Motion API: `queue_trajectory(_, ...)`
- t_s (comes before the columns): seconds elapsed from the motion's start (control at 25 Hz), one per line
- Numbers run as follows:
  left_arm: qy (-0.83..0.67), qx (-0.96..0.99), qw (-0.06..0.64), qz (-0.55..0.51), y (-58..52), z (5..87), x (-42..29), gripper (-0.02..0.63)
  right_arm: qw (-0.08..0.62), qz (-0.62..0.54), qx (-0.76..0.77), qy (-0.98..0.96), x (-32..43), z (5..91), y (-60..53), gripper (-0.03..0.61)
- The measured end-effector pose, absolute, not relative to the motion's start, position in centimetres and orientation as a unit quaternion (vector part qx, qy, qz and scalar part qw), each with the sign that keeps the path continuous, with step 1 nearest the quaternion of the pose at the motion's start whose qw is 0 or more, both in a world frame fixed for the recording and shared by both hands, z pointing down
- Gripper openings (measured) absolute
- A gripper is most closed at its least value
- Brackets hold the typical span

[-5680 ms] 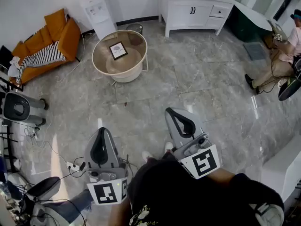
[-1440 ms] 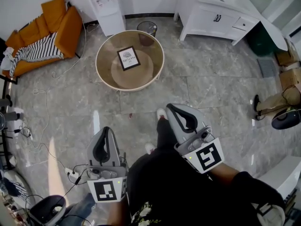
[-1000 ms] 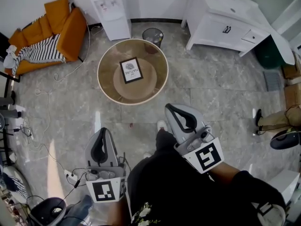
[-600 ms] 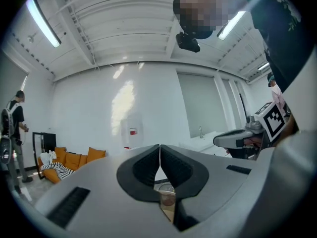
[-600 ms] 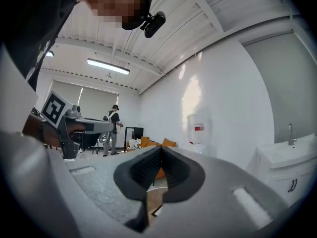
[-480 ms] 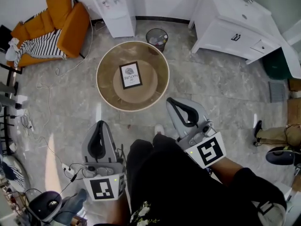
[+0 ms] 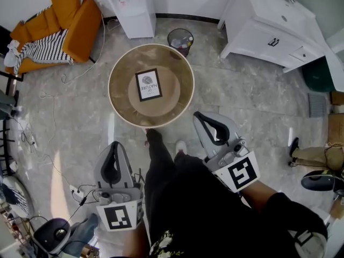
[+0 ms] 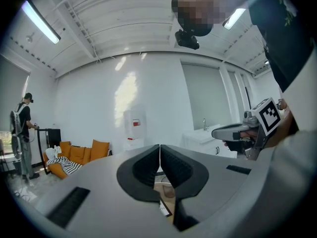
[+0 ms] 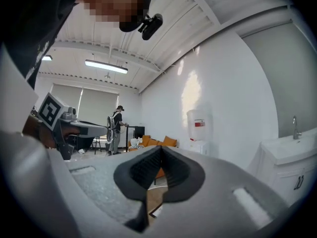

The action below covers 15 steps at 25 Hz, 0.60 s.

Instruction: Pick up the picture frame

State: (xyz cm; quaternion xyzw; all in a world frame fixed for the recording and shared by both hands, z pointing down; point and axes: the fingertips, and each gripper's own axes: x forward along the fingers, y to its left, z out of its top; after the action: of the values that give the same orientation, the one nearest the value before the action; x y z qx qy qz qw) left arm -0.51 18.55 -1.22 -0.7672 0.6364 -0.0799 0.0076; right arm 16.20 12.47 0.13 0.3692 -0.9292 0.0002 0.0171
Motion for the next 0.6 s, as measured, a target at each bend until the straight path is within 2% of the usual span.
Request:
queue_trajectory(0.32,0.606,-0.790,-0.007,-0.092,12.2,-0.8,-1.1,0.018,0.039,0.006,0.388,-0.921,15.0,0.6,7.9,-0.002)
queue_trajectory(0.6,0.615,-0.782,-0.015,-0.102,6.5,-0.5,-6.1,0.018,0.045,0.013,0.379,-0.924,10.8,1.7,1.6,-0.002)
